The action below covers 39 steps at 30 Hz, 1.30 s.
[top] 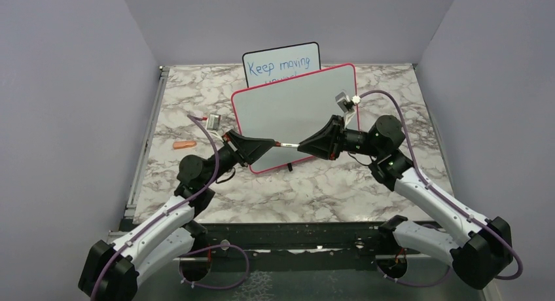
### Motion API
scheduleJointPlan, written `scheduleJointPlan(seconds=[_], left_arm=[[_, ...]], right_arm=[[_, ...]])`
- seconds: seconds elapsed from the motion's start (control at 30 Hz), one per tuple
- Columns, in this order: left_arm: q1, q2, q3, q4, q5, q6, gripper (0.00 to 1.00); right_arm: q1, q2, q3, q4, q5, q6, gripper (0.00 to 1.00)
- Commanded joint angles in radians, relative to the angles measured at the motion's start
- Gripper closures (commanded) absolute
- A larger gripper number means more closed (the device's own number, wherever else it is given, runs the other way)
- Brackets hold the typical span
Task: Write a sentence on the whiteboard
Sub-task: Open the whiteboard marker at the center of the board, then place the pen cap at the center of the board.
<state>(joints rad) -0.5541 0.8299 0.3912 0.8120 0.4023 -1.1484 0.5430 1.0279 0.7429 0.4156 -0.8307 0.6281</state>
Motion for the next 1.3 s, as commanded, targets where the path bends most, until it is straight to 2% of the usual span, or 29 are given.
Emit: scheduleJointPlan(seconds=[0.0,0.27,0.43,0.53,0.63,0.73,0.83,1.03,1.27], left_arm=[[0.03,-0.073,-0.05,-0.019,-0.219,0.019,1.0],[0.039,-0.165,-0.104,-0.065,-0.253,0.024,1.0],[0.039,-0.202,-0.12,-0.202,-0.205,0.066,1.0],[0.039,-0.252,-0.107,-0.374,-0.216,0.116,1.0],[0.039,-0.29,-0.023,-0.677,-0.293,0.255,1.0],[0.039,-0.285,0.086,-0.934,-0.354,0.377,1.0],[0.039,-0.236,0.14,-1.081,-0.328,0.431,1.0],[0.022,-0.105,0.118,-1.12,-0.179,0.405,1.0],[-0.091,-0.005,0.084,-1.093,-0.228,0.356,1.0]], right_arm=[[-0.006,-0.061,-0.028,-0.09,0.046,-0.06,0.99],[-0.009,-0.135,-0.078,-0.146,0.149,-0.095,0.99],[-0.008,-0.19,-0.071,-0.225,0.269,-0.152,0.99],[-0.009,-0.237,-0.082,-0.259,0.344,-0.18,0.99],[-0.008,-0.28,-0.091,-0.311,0.409,-0.22,0.99],[-0.009,-0.314,-0.089,-0.37,0.458,-0.249,0.99],[-0.008,-0.342,-0.088,-0.409,0.495,-0.28,0.99],[-0.009,-0.396,-0.098,-0.459,0.564,-0.328,0.99],[-0.009,-0.403,-0.1,-0.506,0.602,-0.382,0.99]])
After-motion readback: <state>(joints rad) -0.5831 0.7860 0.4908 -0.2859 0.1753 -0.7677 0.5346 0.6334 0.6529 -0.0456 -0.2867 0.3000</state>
